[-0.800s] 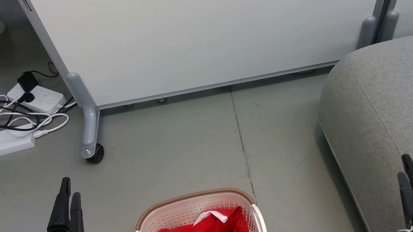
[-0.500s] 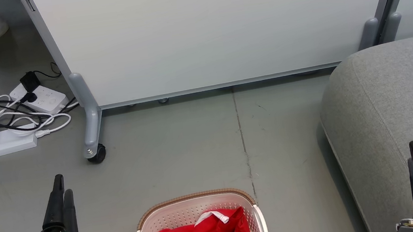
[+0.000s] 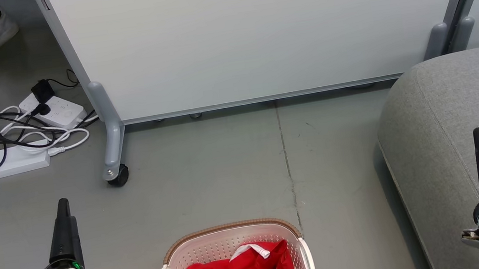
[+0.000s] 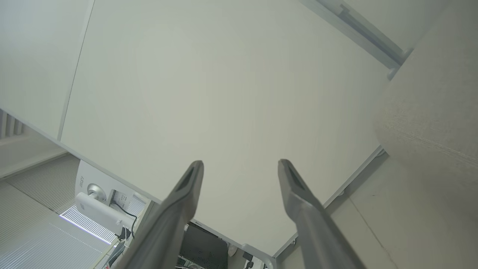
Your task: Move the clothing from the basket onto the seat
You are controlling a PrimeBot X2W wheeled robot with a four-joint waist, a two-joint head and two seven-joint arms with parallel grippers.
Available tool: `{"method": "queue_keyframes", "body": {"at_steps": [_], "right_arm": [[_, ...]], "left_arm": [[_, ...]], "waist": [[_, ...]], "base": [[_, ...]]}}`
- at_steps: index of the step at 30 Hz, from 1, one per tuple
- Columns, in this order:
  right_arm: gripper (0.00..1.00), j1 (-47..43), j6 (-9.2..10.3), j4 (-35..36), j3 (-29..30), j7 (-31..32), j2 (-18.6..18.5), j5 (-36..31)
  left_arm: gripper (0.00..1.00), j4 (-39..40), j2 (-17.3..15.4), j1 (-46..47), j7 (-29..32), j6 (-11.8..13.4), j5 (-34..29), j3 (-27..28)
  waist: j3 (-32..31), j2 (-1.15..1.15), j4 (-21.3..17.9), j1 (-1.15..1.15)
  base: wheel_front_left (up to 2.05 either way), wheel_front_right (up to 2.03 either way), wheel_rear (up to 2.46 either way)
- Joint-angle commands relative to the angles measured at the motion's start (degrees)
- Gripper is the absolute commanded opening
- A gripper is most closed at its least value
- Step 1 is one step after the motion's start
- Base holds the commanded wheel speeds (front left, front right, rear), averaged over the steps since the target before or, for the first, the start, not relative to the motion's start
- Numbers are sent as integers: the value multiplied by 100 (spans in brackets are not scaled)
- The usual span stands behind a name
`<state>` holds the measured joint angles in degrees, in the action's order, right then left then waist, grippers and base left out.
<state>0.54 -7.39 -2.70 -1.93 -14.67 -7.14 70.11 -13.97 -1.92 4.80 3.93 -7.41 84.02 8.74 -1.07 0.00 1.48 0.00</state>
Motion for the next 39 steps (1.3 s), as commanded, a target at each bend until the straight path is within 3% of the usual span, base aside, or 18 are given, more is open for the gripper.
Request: {"method": "queue_keyframes", "body": {"at_steps": [1, 14, 24, 39], "right_arm": [[100, 183, -6, 115, 67, -20, -48, -305], [100, 409, -8, 467, 82, -25, -117, -2272], [100, 405, -9, 598, 46, -29, -76, -3626], [100, 384, -10, 453, -72, -35, 3, -4823]], "left_arm": [[100, 71, -63, 12, -66, -4, -100, -65], [100, 459, -73, 17, -446, -6, -1314, -184], [100, 782, -78, -103, -728, -7, -2697, -740], [100, 1088, -86, -167, -1059, 23, -4484, -938]], "waist": [[-2, 0, 12, 0], [-13, 0, 109, 0], [-12, 0, 169, 0], [-2, 0, 237, 0]], "base": [[0, 0, 0], [0, 0, 0], [0, 0, 0], [0, 0, 0]]}}
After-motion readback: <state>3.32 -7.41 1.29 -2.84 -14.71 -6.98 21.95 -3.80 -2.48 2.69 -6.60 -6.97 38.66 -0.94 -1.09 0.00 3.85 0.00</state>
